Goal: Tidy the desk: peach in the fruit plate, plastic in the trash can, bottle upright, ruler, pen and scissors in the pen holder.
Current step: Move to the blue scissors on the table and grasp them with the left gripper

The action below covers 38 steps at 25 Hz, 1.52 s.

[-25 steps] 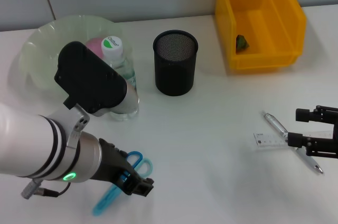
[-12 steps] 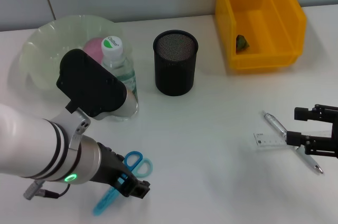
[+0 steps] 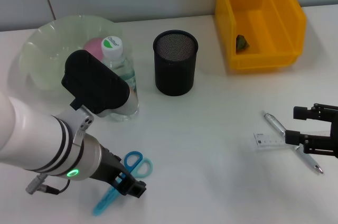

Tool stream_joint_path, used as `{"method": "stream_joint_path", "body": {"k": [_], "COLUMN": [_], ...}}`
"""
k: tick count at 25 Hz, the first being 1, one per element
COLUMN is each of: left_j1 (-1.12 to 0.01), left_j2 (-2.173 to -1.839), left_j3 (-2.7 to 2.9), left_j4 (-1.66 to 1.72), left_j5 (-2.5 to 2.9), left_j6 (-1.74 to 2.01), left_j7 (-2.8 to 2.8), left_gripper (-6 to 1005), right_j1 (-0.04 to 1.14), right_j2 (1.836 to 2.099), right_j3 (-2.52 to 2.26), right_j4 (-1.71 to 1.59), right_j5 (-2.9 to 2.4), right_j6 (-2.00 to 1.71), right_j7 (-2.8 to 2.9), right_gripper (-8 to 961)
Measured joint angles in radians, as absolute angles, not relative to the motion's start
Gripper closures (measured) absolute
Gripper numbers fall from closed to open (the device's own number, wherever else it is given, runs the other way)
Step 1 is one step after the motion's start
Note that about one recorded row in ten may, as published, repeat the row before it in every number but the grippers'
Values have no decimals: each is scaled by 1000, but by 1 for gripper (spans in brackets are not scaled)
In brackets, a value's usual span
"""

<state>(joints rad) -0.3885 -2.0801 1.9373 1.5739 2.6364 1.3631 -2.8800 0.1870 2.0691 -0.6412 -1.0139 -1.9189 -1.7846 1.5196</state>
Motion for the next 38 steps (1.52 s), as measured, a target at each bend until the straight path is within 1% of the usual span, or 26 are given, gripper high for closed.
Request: {"method": "stream_joint_path", "body": {"k": [38], "left_j1": [-427], "left_j2": [-2080], "left_j3": [1959], "left_j4": [1525], "left_j5": [2635], "left_j6": [1379], "left_j7": [-2881], "left_gripper": [218], "right_j1": [190], "right_j2": [2071], "right_j3": [-641], "right_j4": [-1012], "right_j5": [-1920], "right_j6": [-1781], "right_j7": [1522], "right_gripper": [214]}}
